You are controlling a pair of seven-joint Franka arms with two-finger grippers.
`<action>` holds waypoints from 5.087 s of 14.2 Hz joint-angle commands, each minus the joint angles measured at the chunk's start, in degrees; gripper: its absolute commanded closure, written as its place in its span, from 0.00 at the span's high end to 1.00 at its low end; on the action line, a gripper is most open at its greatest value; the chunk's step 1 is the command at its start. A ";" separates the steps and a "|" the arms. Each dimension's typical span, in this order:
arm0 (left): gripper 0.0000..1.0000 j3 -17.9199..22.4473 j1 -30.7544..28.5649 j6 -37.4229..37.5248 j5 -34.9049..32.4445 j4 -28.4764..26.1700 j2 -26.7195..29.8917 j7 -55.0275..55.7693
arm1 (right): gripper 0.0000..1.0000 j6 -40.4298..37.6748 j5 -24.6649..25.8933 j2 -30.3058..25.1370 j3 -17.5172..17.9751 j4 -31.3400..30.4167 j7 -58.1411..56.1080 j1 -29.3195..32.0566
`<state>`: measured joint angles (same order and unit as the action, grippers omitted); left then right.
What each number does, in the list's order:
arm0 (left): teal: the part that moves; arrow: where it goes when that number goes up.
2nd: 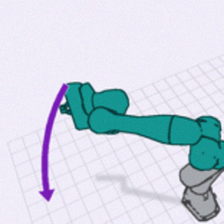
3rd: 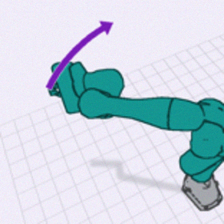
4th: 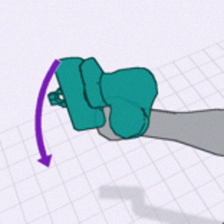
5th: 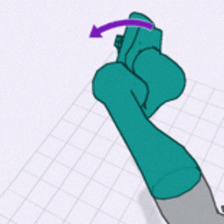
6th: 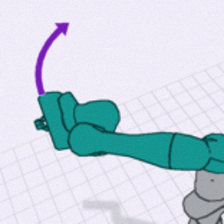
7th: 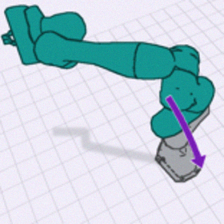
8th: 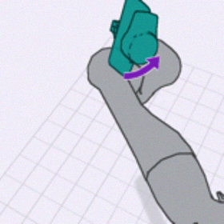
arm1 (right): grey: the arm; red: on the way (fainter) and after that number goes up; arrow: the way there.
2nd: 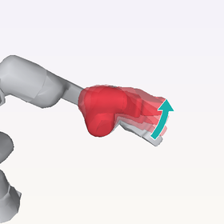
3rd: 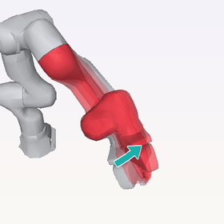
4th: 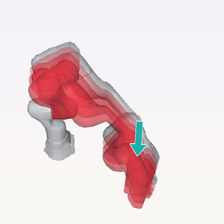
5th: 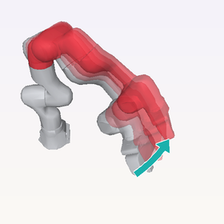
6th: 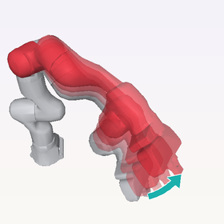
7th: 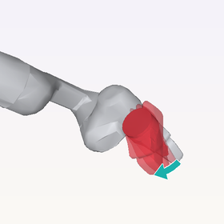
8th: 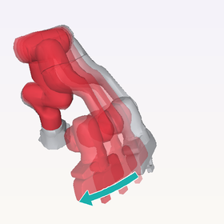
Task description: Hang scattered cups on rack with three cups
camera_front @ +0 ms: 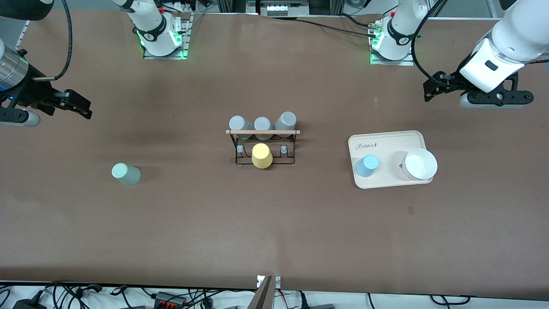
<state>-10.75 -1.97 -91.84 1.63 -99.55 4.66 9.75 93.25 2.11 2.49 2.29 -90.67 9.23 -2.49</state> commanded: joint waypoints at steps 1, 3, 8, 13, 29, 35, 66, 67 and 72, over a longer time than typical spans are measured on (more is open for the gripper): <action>1.00 -0.59 -0.75 1.93 -0.92 1.63 -0.53 -0.52 | 1.00 0.70 0.44 0.23 0.00 0.59 1.31 -0.68; 1.00 -0.24 -0.75 2.28 -0.92 1.64 -0.53 -0.52 | 1.00 0.62 0.53 0.32 0.00 0.76 0.62 -0.50; 1.00 -0.14 -0.66 2.55 -0.75 1.90 -1.05 -0.52 | 1.00 0.62 0.53 0.23 0.00 0.76 0.43 -0.24; 1.00 -0.76 -0.05 -2.87 -1.18 1.90 -9.55 -0.09 | 1.00 0.62 0.53 0.32 -0.09 0.76 0.52 -0.24; 1.00 -1.55 5.22 -26.72 -6.64 -0.03 -33.92 -0.35 | 1.00 0.53 0.44 0.23 -0.09 0.76 1.22 -0.24; 1.00 -1.55 6.28 -29.62 -6.64 -0.30 -37.17 0.00 | 1.00 0.53 0.44 0.23 -0.09 0.76 1.22 -0.24; 0.01 -1.38 23.76 -12.92 13.58 32.75 -43.85 24.52 | 1.00 0.53 0.27 0.23 -0.09 0.76 1.22 -0.15; 0.01 -1.12 24.47 -12.92 13.58 32.84 -44.55 24.61 | 1.00 0.53 0.27 0.23 -0.09 0.76 1.22 -0.15; 0.01 -0.76 27.19 -13.10 13.14 32.66 -45.35 24.70 | 1.00 0.53 0.27 0.23 -0.09 0.76 1.22 -0.15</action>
<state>-12.66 23.90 -106.38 14.11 -69.39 -39.55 34.16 93.93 2.11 2.53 2.17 -90.64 9.32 -2.59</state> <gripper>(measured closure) 0.335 0.000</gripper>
